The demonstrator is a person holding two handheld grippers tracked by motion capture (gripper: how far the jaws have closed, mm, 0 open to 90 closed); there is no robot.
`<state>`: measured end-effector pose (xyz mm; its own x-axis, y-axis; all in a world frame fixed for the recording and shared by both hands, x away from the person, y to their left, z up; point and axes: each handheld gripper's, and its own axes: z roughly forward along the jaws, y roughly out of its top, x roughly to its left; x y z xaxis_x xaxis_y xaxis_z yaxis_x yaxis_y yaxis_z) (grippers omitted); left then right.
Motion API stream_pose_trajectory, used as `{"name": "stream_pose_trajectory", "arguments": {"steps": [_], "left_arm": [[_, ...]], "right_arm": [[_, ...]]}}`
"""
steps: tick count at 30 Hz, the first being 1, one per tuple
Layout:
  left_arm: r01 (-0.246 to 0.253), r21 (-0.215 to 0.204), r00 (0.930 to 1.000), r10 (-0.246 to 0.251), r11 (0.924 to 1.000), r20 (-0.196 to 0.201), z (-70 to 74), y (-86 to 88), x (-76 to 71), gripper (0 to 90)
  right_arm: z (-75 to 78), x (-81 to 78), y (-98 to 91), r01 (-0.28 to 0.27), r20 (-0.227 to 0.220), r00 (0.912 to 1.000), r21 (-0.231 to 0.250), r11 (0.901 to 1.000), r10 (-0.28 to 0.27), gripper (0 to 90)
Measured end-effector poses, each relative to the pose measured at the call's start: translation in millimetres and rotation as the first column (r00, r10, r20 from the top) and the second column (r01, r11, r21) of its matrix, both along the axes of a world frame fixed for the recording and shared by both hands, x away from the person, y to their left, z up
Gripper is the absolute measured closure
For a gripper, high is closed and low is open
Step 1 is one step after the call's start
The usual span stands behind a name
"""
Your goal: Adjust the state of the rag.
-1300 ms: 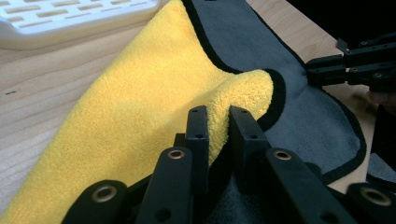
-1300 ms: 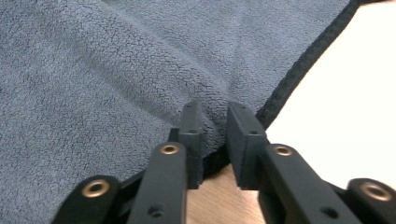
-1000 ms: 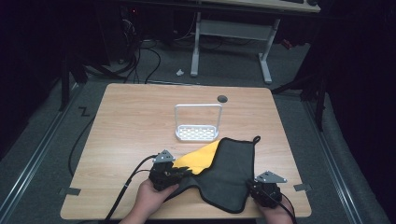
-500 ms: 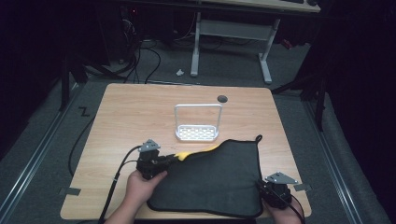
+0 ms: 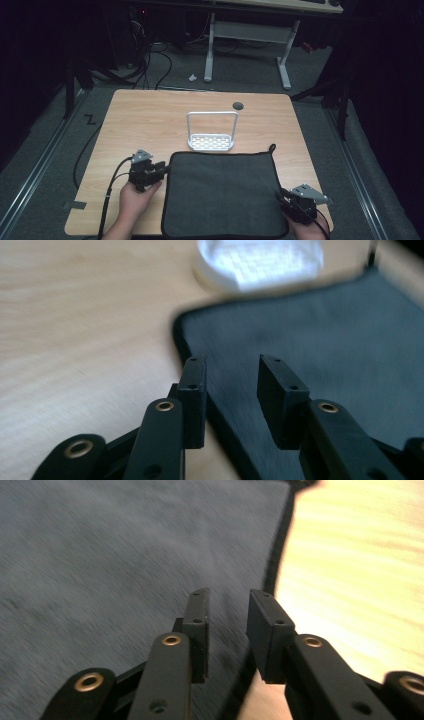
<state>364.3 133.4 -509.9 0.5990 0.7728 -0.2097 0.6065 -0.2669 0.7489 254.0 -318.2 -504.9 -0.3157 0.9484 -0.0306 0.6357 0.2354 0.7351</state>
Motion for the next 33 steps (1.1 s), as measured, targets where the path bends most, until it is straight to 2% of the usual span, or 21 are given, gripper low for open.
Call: {"name": "stream_pose_trajectory", "arguments": {"steps": [2,3,4,5,6,9,11,12,14,16,19,20,21,22,24,26,28,31,33], "left_arm": [[0.048,0.028,0.9988,-0.048,0.9984,-0.010,-7.2,-9.7,-4.3,64.7],[0.065,0.055,0.9979,-0.064,0.9964,-0.012,-11.3,-15.1,-5.6,64.3],[0.073,0.066,0.9972,-0.072,0.9951,-0.016,-13.8,-17.5,-5.7,64.2],[0.076,0.069,0.9970,-0.075,0.9948,-0.020,-17.1,-20.0,-5.6,64.1],[0.072,0.063,0.9974,-0.072,0.9954,-0.009,-18.1,-21.1,-6.4,64.1],[0.079,0.054,0.9968,-0.079,0.9954,-0.003,-19.1,-27.6,-7.8,63.9],[0.093,0.069,0.9953,-0.095,0.9932,0.020,-19.8,-36.9,-10.1,63.9],[0.104,0.067,0.9943,-0.105,0.9923,0.016,-19.5,-43.5,-10.9,63.9],[0.127,0.052,0.9918,-0.128,0.9905,0.008,-19.5,-56.5,-12.0,63.9],[0.131,0.043,0.9913,-0.131,0.9904,0.004,-19.7,-62.7,-13.0,63.8],[0.137,0.039,0.9905,-0.137,0.9898,-0.014,-17.6,-62.5,-11.4,62.4],[0.124,0.048,0.9922,-0.124,0.9911,-0.005,-16.6,-59.9,-9.7,60.5],[0.102,0.054,0.9947,-0.103,0.9932,0.006,-15.7,-56.1,-7.1,60.5],[0.083,0.048,0.9965,-0.084,0.9954,0.009,-15.1,-51.2,-2.8,59.9],[0.040,0.026,0.9992,-0.040,0.9988,0.001,-15.1,-42.0,8.4,57.4],[0.025,0.038,0.9996,-0.024,0.9990,-0.012,-15.4,-37.3,21.4,53.7],[0.004,0.034,0.9999,-0.003,0.9994,-0.014,-15.5,-36.0,32.7,51.1],[-0.010,0.004,0.9998,0.010,0.9999,-0.018,-15.4,-39.2,47.8,47.7],[-0.012,0.017,0.9996,0.013,0.9998,-0.024,-16.3,-44.9,55.6,46.5]], "right_arm": [[-2.8,6.2,8.0,-0.030,-0.016,0.9994,-0.009,0.9995,0.029,67.2],[-5.1,10.0,12.4,-0.037,-0.016,0.9992,-0.032,0.9988,0.037,67.0],[-7.2,15.4,16.7,-0.040,-0.013,0.9992,-0.053,0.9978,0.039,64.7],[-9.5,24.9,18.9,-0.033,-0.017,0.9994,-0.089,0.9955,0.032,61.8],[-9.5,24.9,18.9,-0.033,-0.017,0.9994,-0.089,0.9955,0.032,61.8],[-14.6,39.5,11.0,0.010,-0.031,0.9994,-0.115,0.9933,-0.014,60.1],[-15.8,46.3,-1.9,0.031,-0.038,0.9987,-0.083,0.9960,-0.034,61.5],[-15.4,51.0,-14.8,0.072,-0.040,0.9963,-0.084,0.9938,-0.076,62.2],[-15.4,52.8,-21.5,0.094,-0.039,0.9945,-0.087,0.9918,-0.097,62.2],[-15.5,55.3,-34.7,0.132,-0.041,0.9899,-0.073,0.9885,-0.136,62.1],[-15.2,53.6,-42.1,0.145,-0.044,0.9882,-0.045,0.9884,-0.147,60.1],[-13.9,47.6,-37.0,0.122,-0.022,0.9922,-0.044,0.9916,-0.123,59.3],[-13.9,47.6,-37.0,0.122,-0.022,0.9922,-0.044,0.9916,-0.123,59.3],[-13.4,44.7,-33.0,0.097,-0.014,0.9951,-0.044,0.9943,-0.098,58.4],[-12.2,39.3,-23.6,0.055,0.002,0.9985,-0.056,0.9969,-0.055,57.4],[-10.6,36.2,-15.7,0.024,0.014,0.9996,-0.067,0.9974,-0.023,56.5],[-8.4,34.4,-8.6,-0.001,0.025,0.9997,-0.069,0.9976,0.002,53.4],[-6.8,33.3,1.4,-0.035,0.033,0.9988,-0.063,0.9974,0.037,51.6],[-6.2,32.9,7.4,-0.053,0.028,0.9981,-0.062,0.9967,0.055,48.6]]}}
